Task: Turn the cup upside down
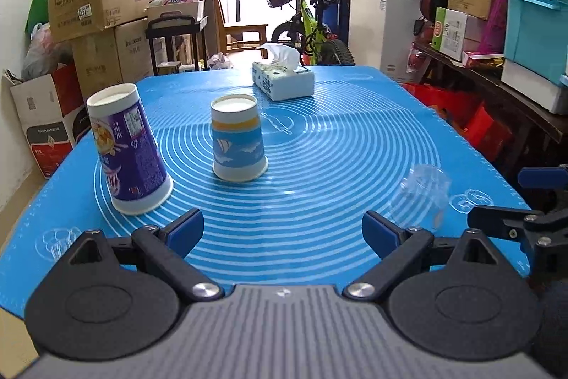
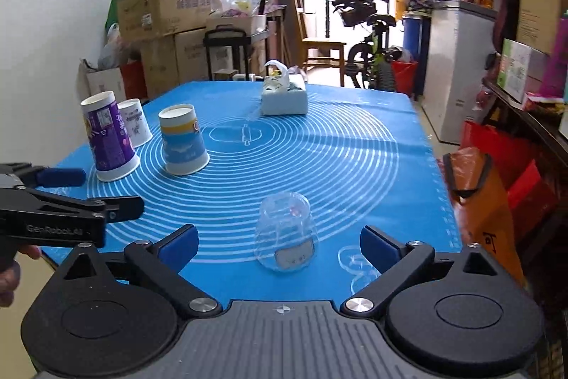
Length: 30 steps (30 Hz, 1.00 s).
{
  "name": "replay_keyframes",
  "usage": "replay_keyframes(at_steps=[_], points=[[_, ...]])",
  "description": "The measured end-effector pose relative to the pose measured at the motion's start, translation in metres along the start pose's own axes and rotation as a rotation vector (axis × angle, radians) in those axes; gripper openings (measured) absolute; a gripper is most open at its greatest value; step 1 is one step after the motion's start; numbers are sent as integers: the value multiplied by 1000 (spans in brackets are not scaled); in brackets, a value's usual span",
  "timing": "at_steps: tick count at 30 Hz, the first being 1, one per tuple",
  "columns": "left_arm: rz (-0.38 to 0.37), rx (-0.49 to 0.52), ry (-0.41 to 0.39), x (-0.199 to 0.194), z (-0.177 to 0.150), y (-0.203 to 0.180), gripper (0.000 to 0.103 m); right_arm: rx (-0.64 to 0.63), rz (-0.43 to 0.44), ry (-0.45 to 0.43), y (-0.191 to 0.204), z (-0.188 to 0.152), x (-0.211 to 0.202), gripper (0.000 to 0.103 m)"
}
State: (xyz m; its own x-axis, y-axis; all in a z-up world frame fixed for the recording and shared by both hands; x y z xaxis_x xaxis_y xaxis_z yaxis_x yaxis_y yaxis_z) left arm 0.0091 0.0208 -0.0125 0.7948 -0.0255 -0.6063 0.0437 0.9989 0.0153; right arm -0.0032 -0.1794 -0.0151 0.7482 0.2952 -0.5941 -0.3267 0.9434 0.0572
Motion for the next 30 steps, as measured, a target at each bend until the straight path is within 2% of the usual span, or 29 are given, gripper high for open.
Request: replay_keyframes(at_steps=[10, 30], points=[[-3, 17, -2, -19, -12, -5, 95, 107, -23, -15, 4, -27, -32, 98], [8, 8, -7, -26, -16, -3, 96, 101, -18, -27, 17, -30, -47, 98]])
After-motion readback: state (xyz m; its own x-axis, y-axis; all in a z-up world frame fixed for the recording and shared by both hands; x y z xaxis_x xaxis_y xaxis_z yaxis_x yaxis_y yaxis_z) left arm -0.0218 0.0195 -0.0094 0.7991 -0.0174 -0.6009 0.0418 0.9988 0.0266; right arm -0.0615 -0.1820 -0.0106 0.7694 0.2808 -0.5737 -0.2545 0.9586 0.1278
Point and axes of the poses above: each gripper's, at about its wrist camera, not at the fingertips, and x roughly the way its jaws point, y to its left, z to its top, the point moved 2 cm from there along x, roughly the way its jaws point, and after that the axes turned 4 degrees about y, right-handed, at the moved point
